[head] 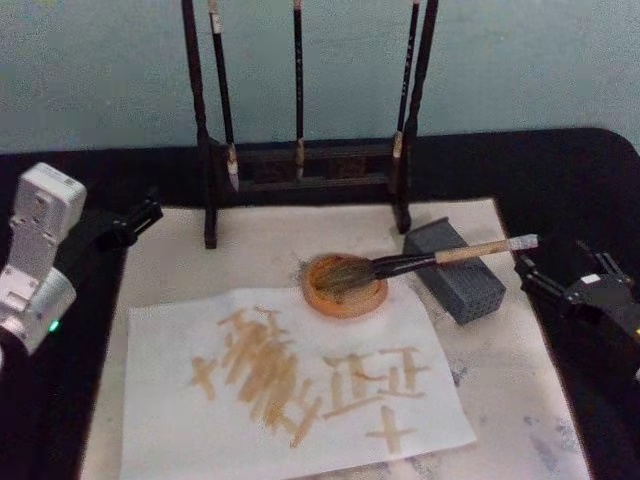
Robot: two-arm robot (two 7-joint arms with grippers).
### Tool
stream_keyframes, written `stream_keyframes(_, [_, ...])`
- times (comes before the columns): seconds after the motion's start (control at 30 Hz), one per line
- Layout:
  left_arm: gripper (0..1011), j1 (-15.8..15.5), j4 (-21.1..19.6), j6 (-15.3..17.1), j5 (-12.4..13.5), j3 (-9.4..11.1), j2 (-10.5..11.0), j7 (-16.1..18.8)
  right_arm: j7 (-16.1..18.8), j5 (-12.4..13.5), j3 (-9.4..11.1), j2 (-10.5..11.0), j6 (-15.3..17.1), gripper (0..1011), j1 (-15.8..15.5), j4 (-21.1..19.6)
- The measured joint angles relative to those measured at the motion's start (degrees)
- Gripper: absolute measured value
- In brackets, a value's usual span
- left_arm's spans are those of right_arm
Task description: Pick up the brush from the inkstone, write on the paper, then place the brush back to its original position.
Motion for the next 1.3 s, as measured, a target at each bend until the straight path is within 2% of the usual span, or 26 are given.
stream_keyframes(0.33, [1002,0.0,0.0,0.0,0.0,0.0,0.0,0.0,5.8,6.6,1.8,-3.0,4.2,1008,2.8,4.6])
stream_keyframes(0.6, [1002,0.0,0.0,0.0,0.0,0.0,0.0,0.0,8.9,10.2,2.2,-4.1,6.7,1008,4.8,7.2])
stream_keyframes(0.83, [1002,0.0,0.0,0.0,0.0,0.0,0.0,0.0,11.0,13.5,1.4,-4.8,8.2,1008,6.8,9.9])
stream_keyframes(1.3, [1002,0.0,0.0,0.0,0.0,0.0,0.0,0.0,12.1,16.1,-0.8,-5.2,8.4,1008,9.9,13.5])
